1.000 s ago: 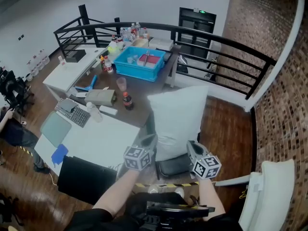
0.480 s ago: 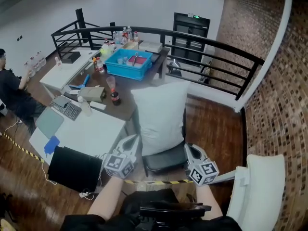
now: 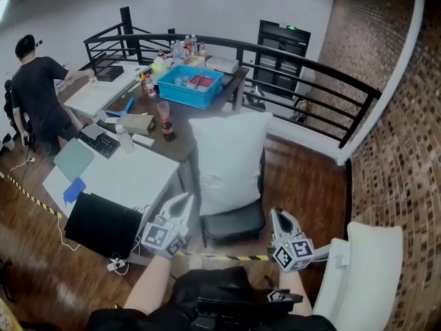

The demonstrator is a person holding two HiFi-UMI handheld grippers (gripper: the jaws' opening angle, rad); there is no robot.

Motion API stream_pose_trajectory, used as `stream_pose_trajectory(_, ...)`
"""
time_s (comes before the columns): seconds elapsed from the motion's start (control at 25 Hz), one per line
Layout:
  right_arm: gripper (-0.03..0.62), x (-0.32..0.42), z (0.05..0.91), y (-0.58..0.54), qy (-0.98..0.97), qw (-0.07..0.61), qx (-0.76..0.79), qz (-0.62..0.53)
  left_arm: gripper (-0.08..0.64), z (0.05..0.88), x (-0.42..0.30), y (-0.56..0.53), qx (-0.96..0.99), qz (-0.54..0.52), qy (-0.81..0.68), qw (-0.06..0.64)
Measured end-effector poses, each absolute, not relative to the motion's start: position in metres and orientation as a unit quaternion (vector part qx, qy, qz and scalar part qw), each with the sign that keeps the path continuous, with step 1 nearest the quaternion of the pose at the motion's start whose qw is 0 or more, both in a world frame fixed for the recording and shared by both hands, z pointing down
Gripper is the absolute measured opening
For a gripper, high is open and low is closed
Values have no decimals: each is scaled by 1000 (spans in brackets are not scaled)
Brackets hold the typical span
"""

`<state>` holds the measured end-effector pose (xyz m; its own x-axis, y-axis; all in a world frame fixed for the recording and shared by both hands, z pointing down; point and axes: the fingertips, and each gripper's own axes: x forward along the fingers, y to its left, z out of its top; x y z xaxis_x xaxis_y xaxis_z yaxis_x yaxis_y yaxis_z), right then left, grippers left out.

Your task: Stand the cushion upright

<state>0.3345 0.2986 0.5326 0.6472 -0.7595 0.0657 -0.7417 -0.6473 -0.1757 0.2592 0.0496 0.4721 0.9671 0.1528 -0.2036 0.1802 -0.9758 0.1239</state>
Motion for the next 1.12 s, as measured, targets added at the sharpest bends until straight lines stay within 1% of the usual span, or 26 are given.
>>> stream_pose_trajectory(0.2,0,332,531,308,406,68,-909,-63,9,468,254,53,989,-114,70,66)
stream_pose_trajectory(0.4,0,329,525,300,418,73,-904,-49,9,471,252,66,989,-108,77,68)
stream_pose_trajectory(0.88,0,330,538,286,432,65,-897,-64,9,474,252,59,989,-107,71,76)
stream_pose_trajectory(1.12,0,326,541,273,434,50,-896,-80,9,486,248,41,986,-86,67,127)
